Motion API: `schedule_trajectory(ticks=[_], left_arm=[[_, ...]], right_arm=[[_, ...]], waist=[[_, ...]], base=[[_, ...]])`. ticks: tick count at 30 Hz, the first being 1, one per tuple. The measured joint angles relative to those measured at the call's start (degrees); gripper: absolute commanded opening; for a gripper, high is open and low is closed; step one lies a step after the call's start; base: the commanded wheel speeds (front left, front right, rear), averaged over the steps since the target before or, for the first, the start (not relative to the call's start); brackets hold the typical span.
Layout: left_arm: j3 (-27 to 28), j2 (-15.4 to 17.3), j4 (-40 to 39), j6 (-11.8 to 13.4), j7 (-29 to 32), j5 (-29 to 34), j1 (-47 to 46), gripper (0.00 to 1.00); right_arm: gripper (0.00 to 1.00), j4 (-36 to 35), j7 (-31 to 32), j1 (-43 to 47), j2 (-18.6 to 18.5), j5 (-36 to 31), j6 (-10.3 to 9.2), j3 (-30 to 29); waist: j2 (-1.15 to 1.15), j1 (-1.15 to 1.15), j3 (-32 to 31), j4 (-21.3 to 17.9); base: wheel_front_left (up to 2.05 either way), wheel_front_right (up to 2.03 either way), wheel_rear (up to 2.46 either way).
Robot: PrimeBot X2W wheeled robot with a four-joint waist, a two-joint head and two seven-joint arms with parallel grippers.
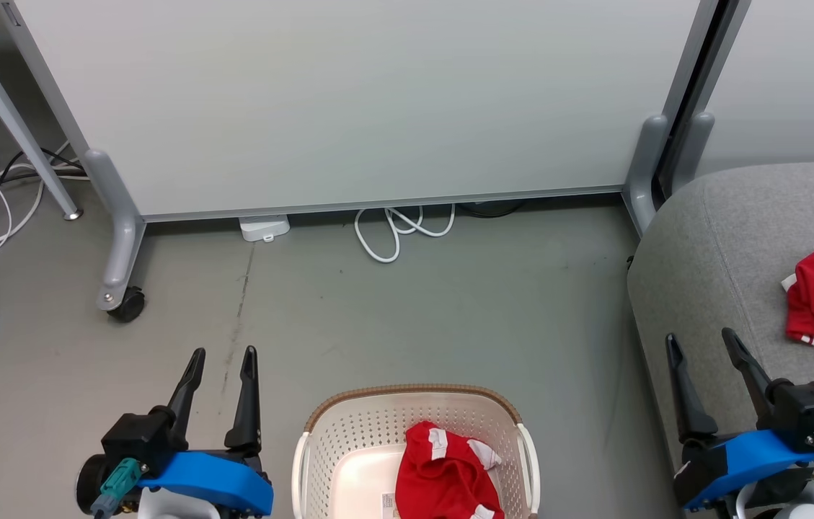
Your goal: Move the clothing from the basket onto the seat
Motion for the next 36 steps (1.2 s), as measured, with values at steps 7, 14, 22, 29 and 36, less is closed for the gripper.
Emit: schedule_trajectory(ticks=[7,14,22,29,36], left_arm=[[0.1,-0.2,-0.2,0.0,0.0,0.0,0.1,1.0],[-0.3,-0.2,-0.1,0.0,0.0,0.0,0.1,1.0],[-1.5,-0.1,0.4,0.0,0.0,-0.4,-1.6,1.0],[-3.2,-0.3,3.3,0.0,0.0,-1.0,-6.4,1.0],[-6.5,-0.5,8.0,0.0,0.0,-1.7,-13.9,1.0]], right_arm=[[1.0,0.3,-0.3,0.0,0.0,0.1,0.0,0.3],[1.0,0.4,-0.7,-0.1,0.0,0.6,0.0,0.8],[1.0,-1.2,-0.7,-1.4,0.0,0.6,0.0,1.4],[1.0,-4.4,-0.4,-4.6,0.0,-0.2,0.0,2.4],[1.0,-7.6,-0.1,-10.3,0.0,-1.5,0.0,4.0]], waist=[[0.0,0.0,0.4,-0.2],[0.0,0.0,1.2,-0.5],[0.0,0.0,4.3,-1.2],[0.0,0.01,10.4,-2.5],[0.0,0.02,18.8,-4.5]], base=[[0.0,0.0,0.0],[0.0,0.0,0.0],[0.0,0.0,0.0],[0.0,0.0,0.0],[0.0,0.0,0.0]])
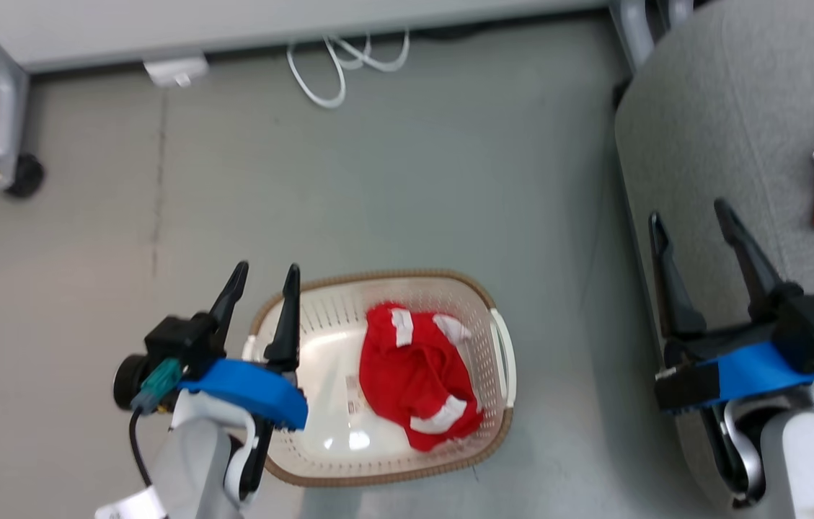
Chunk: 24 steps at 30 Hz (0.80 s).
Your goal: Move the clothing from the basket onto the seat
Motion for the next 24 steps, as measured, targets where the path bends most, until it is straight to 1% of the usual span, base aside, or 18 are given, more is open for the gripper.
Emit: schedule_trajectory(ticks=[6,11,18,24], left_arm=[[-4.6,0.0,5.8,0.0,0.0,-1.3,-7.9,1.0],[-9.4,-0.2,12.2,0.0,0.0,-2.6,-14.3,1.0],[-16.4,-0.5,18.5,0.0,0.0,-4.3,-21.0,1.0],[-21.7,0.3,22.8,0.0,0.0,-4.8,-24.5,1.0]], right_arm=[[1.0,-2.5,0.2,-5.2,-0.1,-1.4,0.0,1.4],[1.0,-4.3,0.3,-8.8,-0.7,-1.8,0.0,1.9],[1.0,-6.5,0.9,-10.8,-1.6,-2.1,0.0,2.8],[1.0,-8.5,0.9,-12.2,-1.6,-2.1,0.0,3.7]], waist=[[0.0,0.0,8.3,-1.9],[0.0,0.0,15.3,-3.2],[0.0,0.0,23.4,-4.3],[0.0,0.0,28.8,-4.6]], base=[[0.0,0.0,0.0],[0.0,0.0,0.0],[0.0,0.0,0.0],[0.0,0.0,0.0]])
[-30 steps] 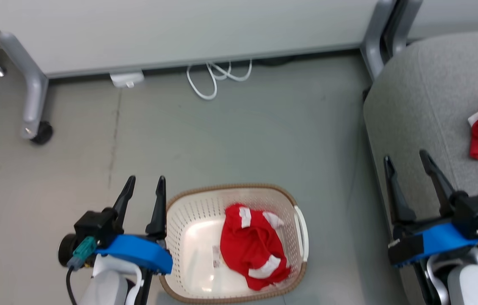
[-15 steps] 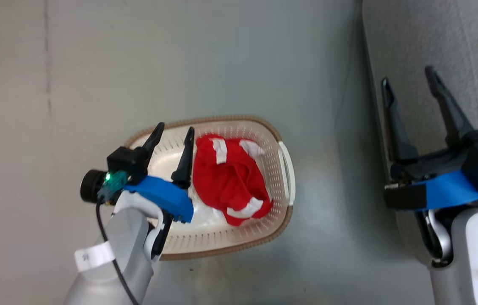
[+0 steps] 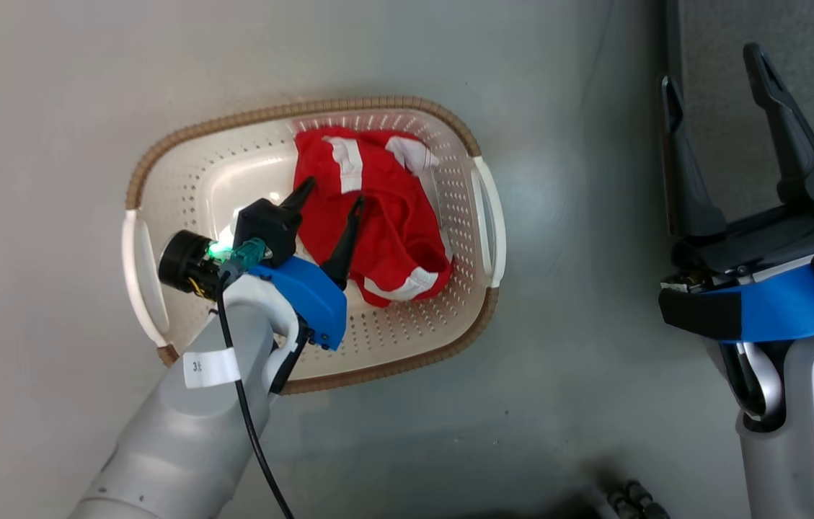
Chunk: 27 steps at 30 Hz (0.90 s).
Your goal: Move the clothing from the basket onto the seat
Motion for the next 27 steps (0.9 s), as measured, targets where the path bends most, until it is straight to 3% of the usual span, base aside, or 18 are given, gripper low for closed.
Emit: schedule_trajectory(ticks=[14,27], left_arm=[[-3.0,1.3,9.3,0.2,0.0,1.7,-7.5,1.0],[-3.4,1.4,17.0,5.1,0.0,3.9,-12.9,1.0]], right_arm=[[1.0,-3.7,-0.4,-1.9,0.7,0.1,0.0,2.1],[1.0,-3.9,-2.6,0.1,1.4,1.7,0.0,2.3]], waist=[[0.0,-0.01,8.7,-1.4],[0.0,-0.01,11.1,-5.0]], base=[[0.0,0.0,0.0],[0.0,0.0,0.0]])
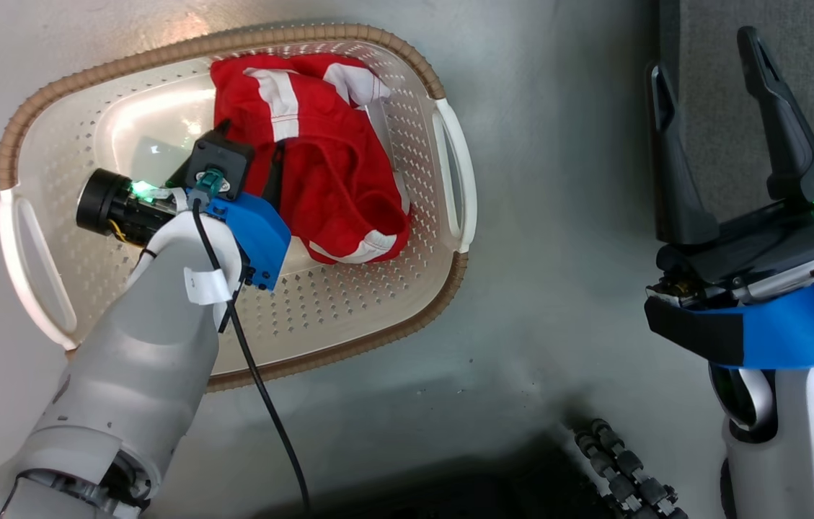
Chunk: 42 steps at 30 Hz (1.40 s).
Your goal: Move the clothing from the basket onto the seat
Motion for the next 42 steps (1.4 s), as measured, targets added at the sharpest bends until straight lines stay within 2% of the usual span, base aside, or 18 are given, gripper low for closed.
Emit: schedule_trajectory(ticks=[7,13,14,15,17,33,42], left_arm=[[0.9,-0.5,1.2,1.2,0.0,-0.8,-1.3,1.0],[1.4,-0.4,1.2,1.2,0.0,-1.3,-1.4,1.0],[1.4,-0.4,1.2,1.1,0.0,-1.4,-1.4,0.94],[1.4,-0.4,1.3,0.9,0.0,-1.4,-1.4,0.56],[1.4,-0.4,1.3,0.3,0.0,-1.4,-1.4,0.0],[1.3,-1.3,1.2,-0.8,0.0,-1.9,-1.3,0.0],[1.9,-1.8,-1.4,-1.7,0.0,-2.5,3.3,0.0]], right_arm=[[1.0,0.1,-0.6,0.6,0.1,1.1,0.0,0.1],[1.0,0.4,-0.8,0.8,0.1,1.8,0.0,0.3],[1.0,0.4,-0.8,0.8,0.1,1.9,0.0,0.3],[1.0,0.4,-0.8,0.8,0.1,1.9,0.0,0.3],[1.0,0.5,-0.9,0.8,0.1,1.9,0.0,0.3],[1.0,1.5,-1.5,0.1,0.1,2.0,0.0,0.6],[1.0,4.7,-2.7,-0.7,0.2,2.3,0.0,1.6]], waist=[[0.0,0.0,0.5,-0.5],[0.0,0.0,0.6,-0.6],[0.0,0.0,0.5,-0.7],[0.0,0.0,0.5,-0.7],[0.0,0.0,0.5,-0.7],[0.0,0.0,-1.3,0.0],[0.0,0.0,-7.0,0.9]], base=[[0.0,0.0,0.0],[0.0,0.0,0.0],[0.0,0.0,0.0],[0.0,0.0,0.0],[0.0,0.0,0.0],[0.0,0.0,0.0],[0.0,0.0,0.0]])
